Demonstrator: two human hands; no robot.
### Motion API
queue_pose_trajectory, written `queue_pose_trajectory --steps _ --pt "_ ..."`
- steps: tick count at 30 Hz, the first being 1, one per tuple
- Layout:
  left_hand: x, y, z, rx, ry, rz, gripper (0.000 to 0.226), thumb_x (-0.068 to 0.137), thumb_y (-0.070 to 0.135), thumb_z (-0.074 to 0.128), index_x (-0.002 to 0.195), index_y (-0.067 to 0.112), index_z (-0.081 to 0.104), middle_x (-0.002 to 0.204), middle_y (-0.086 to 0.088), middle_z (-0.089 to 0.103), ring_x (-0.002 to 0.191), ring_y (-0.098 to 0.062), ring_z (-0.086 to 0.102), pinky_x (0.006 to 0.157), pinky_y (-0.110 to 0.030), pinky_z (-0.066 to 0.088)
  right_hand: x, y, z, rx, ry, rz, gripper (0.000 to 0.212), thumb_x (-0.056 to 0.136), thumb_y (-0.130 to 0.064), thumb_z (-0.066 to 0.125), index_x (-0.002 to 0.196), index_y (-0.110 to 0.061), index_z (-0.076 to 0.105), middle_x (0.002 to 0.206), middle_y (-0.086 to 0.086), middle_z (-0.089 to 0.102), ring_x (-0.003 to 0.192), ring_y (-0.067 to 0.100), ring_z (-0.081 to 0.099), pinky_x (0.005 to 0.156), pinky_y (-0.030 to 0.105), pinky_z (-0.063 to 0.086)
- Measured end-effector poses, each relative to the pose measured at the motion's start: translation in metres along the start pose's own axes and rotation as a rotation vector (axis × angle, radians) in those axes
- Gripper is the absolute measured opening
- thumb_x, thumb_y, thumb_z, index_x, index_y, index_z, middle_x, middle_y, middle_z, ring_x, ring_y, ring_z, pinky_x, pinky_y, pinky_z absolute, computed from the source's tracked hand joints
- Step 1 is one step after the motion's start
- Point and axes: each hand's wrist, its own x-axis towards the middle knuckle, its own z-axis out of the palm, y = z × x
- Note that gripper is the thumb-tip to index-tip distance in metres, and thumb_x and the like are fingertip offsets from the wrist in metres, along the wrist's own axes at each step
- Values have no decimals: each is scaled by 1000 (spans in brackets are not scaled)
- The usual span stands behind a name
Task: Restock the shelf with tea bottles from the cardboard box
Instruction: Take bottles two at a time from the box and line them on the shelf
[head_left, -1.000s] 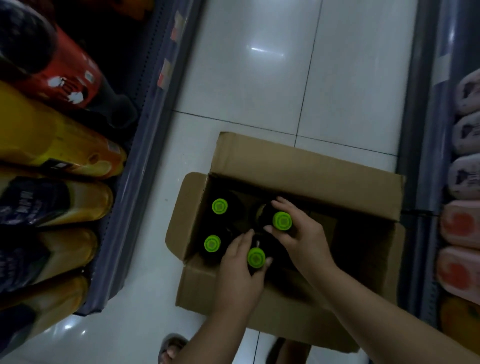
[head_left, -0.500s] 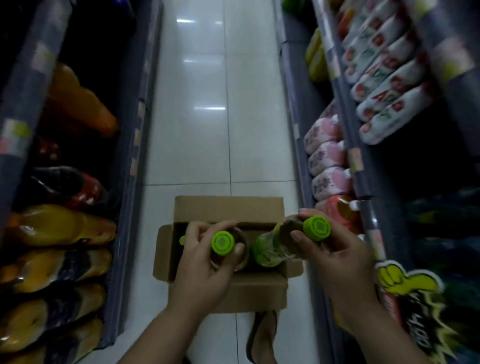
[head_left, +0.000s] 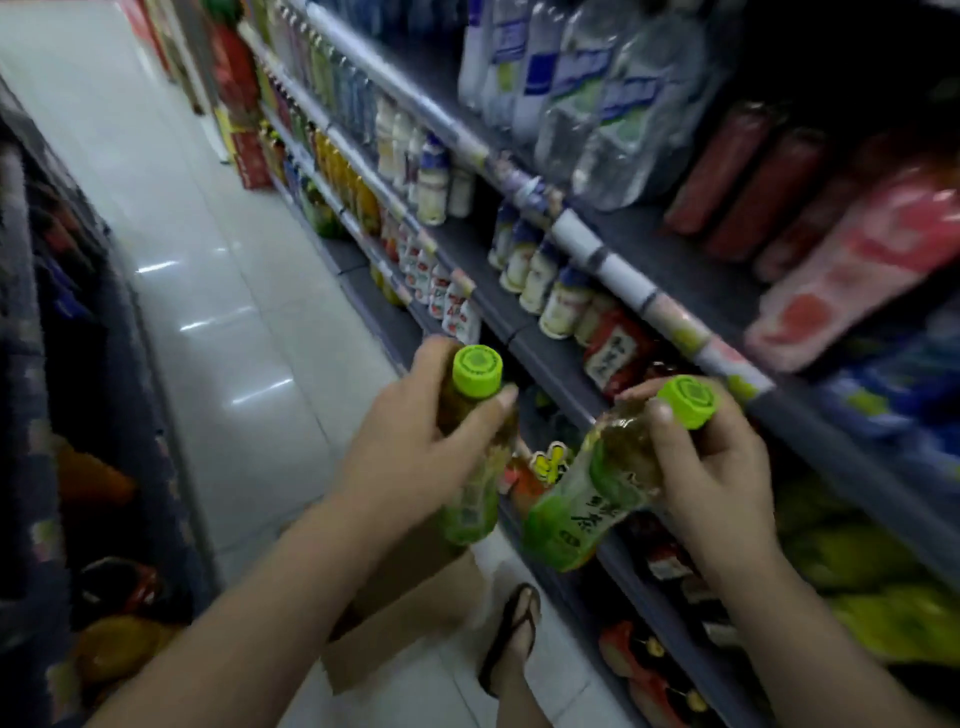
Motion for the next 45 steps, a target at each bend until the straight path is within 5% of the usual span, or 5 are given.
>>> queue_pose_trajectory --steps 2,6,15,39,45 --pt "-4 43 7 -44 -92 66 36 82 57 55 93 23 49 81 3 61 82 -16 60 76 -45 50 -20 -23 -36 4 108 12 48 79 -66 53 88 -21 65 89 0 69 86 18 65 80 47 54" --pt "-13 120 35 -113 -226 215 14 85 47 60 82 36 51 75 16 60 70 -1 57 65 -21 45 -57 -56 -108 -32 261 25 50 80 -64 51 88 -16 63 86 7 67 85 28 63 76 56 51" --pt "-36 238 136 -313 -511 327 9 83 43 64 87 35 67 84 15 70 84 -3 65 75 -25 52 -120 -93 -246 -162 464 44 41 83 -51 52 87 -11 62 82 9 64 79 25 62 67 45 52" --pt "-65 331 337 -504 -700 414 11 84 39 64 92 32 67 86 21 69 90 4 63 80 -18 48 -155 -32 -403 -373 652 0 20 87 -43 55 88 -23 60 74 -14 59 71 2 57 60 13 40" --pt "-63 348 369 -561 -633 401 17 85 36 65 101 29 67 99 13 70 99 -3 63 93 -34 51 -148 -26 -427 -391 733 -1 22 89 -38 57 96 -18 63 88 -6 67 83 4 62 70 21 48"
